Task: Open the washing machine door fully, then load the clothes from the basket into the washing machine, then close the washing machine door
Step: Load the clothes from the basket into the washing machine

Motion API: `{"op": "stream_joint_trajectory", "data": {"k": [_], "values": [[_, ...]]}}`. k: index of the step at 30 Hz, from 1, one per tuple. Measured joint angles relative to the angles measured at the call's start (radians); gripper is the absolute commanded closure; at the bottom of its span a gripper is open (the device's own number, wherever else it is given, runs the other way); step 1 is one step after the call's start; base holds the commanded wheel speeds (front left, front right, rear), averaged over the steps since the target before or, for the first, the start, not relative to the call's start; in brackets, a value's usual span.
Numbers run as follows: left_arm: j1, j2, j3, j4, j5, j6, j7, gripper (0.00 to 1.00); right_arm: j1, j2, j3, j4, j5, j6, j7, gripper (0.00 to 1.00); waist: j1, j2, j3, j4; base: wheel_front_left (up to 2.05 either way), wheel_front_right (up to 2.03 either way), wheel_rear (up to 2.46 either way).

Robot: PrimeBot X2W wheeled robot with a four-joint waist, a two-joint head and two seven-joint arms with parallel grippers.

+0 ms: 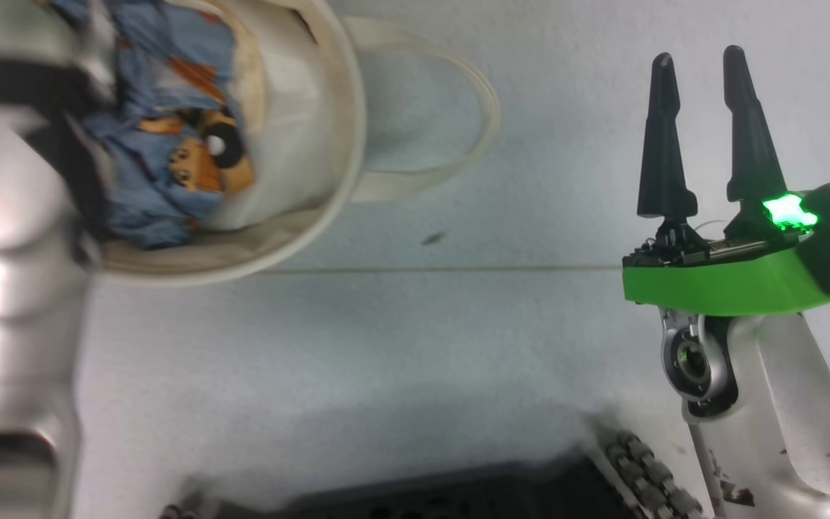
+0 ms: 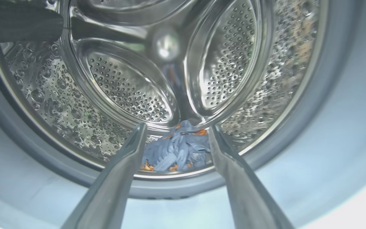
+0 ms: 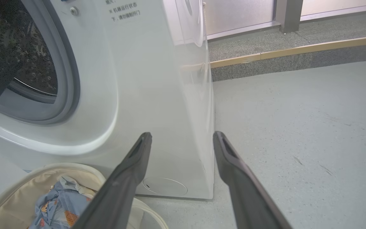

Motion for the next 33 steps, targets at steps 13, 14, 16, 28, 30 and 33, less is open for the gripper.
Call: {"op": "stream_joint_trajectory", "data": {"k": [13, 14, 16, 28, 30, 33], "values": [[0.483, -0.100, -0.078, -0.171, -0.003, -0.013, 0.000, 0.00, 0.035, -0.041, 0.008, 0.057, -0.037, 0.000, 0.000, 0.00, -0.0002, 0.0000, -0.252, 0.116, 0.00, 0.00, 0.00], [0.519, -0.102, -0.081, -0.170, -0.003, -0.019, 0.000, 0.00, 0.046, -0.042, 0.008, 0.059, -0.038, 0.000, 0.000, 0.00, -0.0002, 0.0000, -0.275, 0.123, 0.00, 0.00, 0.00], [0.586, -0.106, -0.081, -0.170, -0.007, -0.019, 0.001, 0.00, 0.066, -0.042, 0.008, 0.063, -0.041, 0.000, 0.000, 0.00, -0.0003, 0.0000, -0.322, 0.138, 0.00, 0.00, 0.00], [0.951, -0.126, -0.100, -0.267, 0.002, -0.012, 0.001, 0.00, 0.261, -0.004, -0.029, 0.151, -0.028, 0.000, 0.000, 0.00, -0.0003, 0.0001, -0.591, 0.187, 0.00, 0.00, 0.00], [0.997, -0.128, -0.104, -0.289, 0.004, -0.008, 0.001, 0.00, 0.296, -0.003, -0.033, 0.181, -0.023, 0.000, 0.000, 0.00, -0.0002, 0.0001, -0.632, 0.191, 0.00, 0.00, 0.00], [1.062, -0.135, -0.080, -0.309, -0.017, -0.008, 0.001, 0.00, 0.336, 0.001, -0.021, 0.238, -0.023, 0.000, 0.000, 0.00, -0.0001, 0.0001, -0.691, 0.193, 0.00, 0.00, 0.00]]}}
